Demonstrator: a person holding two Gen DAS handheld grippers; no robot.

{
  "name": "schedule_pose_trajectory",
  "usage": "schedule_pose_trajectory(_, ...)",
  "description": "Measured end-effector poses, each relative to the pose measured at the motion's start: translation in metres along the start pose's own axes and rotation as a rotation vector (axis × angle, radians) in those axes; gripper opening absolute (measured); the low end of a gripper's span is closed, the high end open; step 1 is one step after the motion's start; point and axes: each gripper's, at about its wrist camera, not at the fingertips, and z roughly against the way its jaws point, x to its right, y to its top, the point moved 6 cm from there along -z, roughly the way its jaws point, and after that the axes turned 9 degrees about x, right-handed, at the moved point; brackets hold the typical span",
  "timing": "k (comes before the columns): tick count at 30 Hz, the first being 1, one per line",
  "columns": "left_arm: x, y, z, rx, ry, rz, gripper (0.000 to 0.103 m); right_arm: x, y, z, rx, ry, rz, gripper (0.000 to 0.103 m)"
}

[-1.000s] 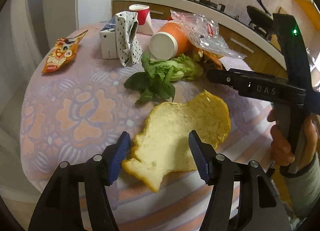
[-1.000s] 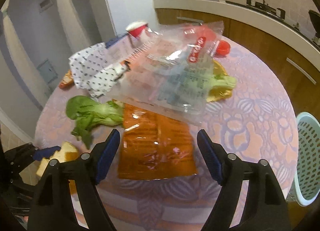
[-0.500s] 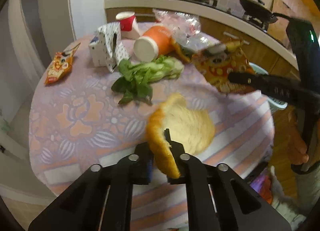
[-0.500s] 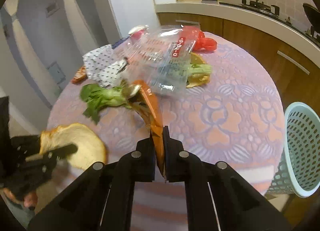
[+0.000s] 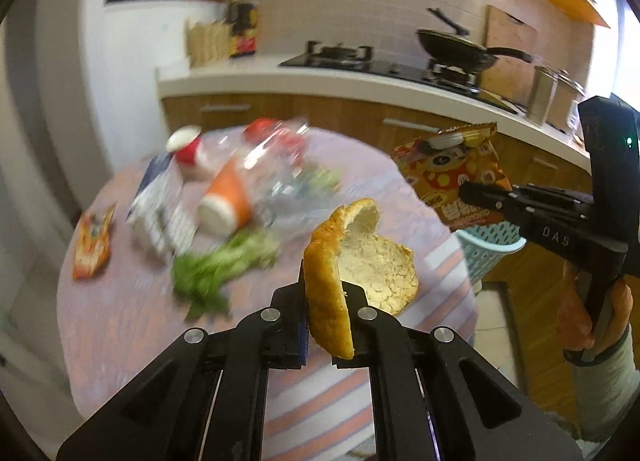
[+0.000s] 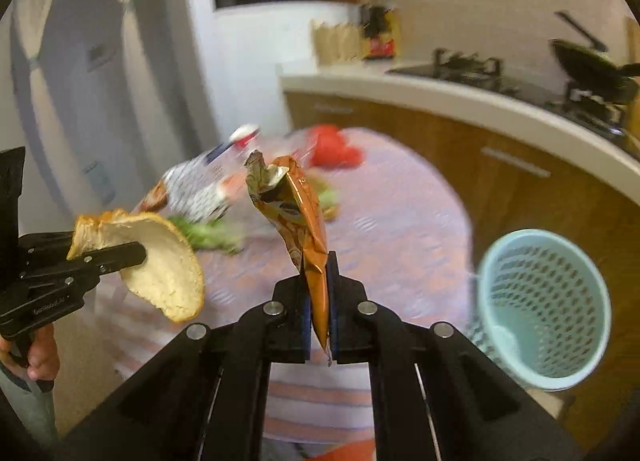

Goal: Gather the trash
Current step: 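Carry both items over the blue wastebasket and open both tools to drop them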

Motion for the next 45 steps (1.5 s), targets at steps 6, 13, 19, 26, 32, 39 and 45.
schedule_pose_trajectory(6,0.05,0.039,-0.027,0.019,-0.083,-0.092,0.005,0.071,0.009,0.029,0.064,-0.131,-0.097,0.005)
schedule_pose_trajectory(13,0.117,0.072,-0.08,-0.005,-0.168,-0.188,0.005,0.158,-0.007,0.048,0.081,-0.266,-0.239,0.005)
schedule_pose_trajectory(19,0.172,0.082,-0.142,-0.071,-0.232,-0.228,0.005,0.214,-0.04,0.041,0.032,-0.362,-0.358,0.005)
schedule_pose_trajectory(26,0.229,0.07,-0.224,-0.2,-0.276,-0.26,0.006,0.267,-0.084,0.006,-0.121,-0.424,-0.491,0.005)
schedule_pose_trajectory(32,0.254,0.055,-0.271,-0.273,-0.275,-0.283,0.006,0.288,-0.1,-0.009,-0.162,-0.408,-0.55,0.006)
schedule_pose_trajectory(39,0.268,0.048,-0.291,-0.303,-0.283,-0.282,0.006,0.303,-0.115,-0.018,-0.186,-0.388,-0.629,0.023)
schedule_pose_trajectory(45,0.27,0.043,-0.301,-0.312,-0.274,-0.287,0.017,0.31,-0.118,-0.005,-0.155,-0.41,-0.635,0.047)
